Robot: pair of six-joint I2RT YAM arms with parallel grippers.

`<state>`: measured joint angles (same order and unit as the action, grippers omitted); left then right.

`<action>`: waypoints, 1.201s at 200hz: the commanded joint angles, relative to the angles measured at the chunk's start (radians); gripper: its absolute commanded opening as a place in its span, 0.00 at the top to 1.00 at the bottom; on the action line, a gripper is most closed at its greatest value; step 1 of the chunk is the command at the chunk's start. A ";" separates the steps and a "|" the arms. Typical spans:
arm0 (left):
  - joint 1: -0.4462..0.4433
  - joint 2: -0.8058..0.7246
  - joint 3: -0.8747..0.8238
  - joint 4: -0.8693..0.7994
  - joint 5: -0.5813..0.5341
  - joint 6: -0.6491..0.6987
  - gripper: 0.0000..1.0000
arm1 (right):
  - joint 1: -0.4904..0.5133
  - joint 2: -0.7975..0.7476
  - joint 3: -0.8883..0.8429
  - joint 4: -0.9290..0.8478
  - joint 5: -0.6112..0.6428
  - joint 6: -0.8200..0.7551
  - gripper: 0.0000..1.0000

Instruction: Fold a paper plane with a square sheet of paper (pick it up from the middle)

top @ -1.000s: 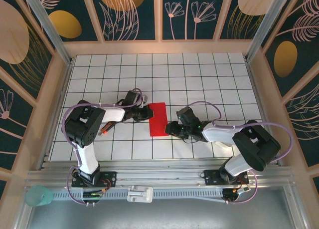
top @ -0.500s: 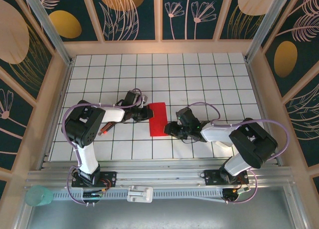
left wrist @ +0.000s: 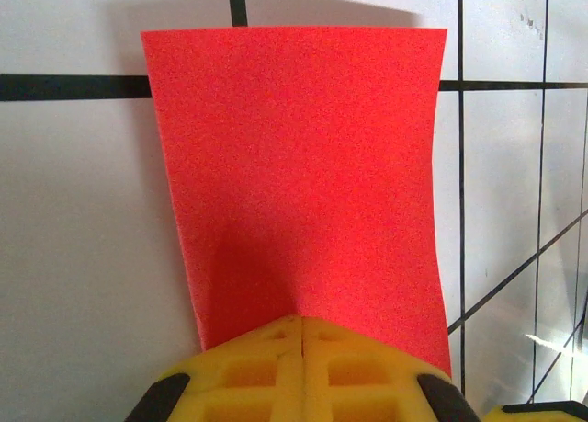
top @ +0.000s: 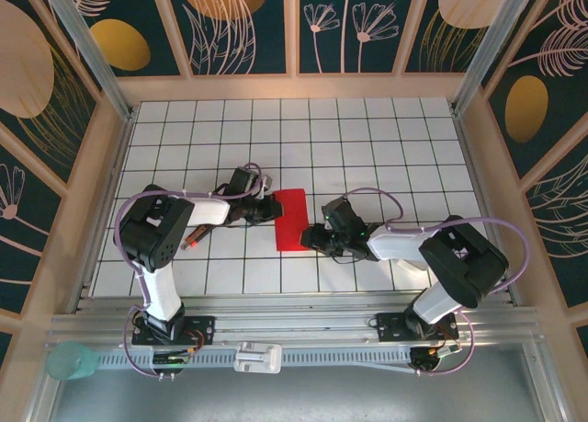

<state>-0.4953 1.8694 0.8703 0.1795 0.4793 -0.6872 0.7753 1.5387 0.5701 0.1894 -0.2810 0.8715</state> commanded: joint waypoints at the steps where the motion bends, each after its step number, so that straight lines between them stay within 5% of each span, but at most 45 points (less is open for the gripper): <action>1: 0.004 0.024 -0.021 -0.035 -0.009 0.024 1.00 | 0.018 0.020 0.019 0.025 -0.007 0.015 0.61; 102: 0.005 0.019 -0.018 -0.044 -0.011 0.032 1.00 | -0.002 0.006 0.002 0.112 -0.022 0.021 0.60; 166: 0.004 0.016 -0.019 -0.051 -0.019 0.036 1.00 | 0.026 -0.023 0.025 -0.082 0.109 0.001 0.58; 240: 0.005 0.016 -0.021 -0.055 -0.021 0.042 1.00 | 0.051 0.044 0.054 0.023 0.046 0.013 0.58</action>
<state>-0.4953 1.8694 0.8703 0.1787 0.4816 -0.6720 0.8089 1.5566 0.6006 0.1776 -0.2111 0.8776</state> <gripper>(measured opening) 0.061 0.418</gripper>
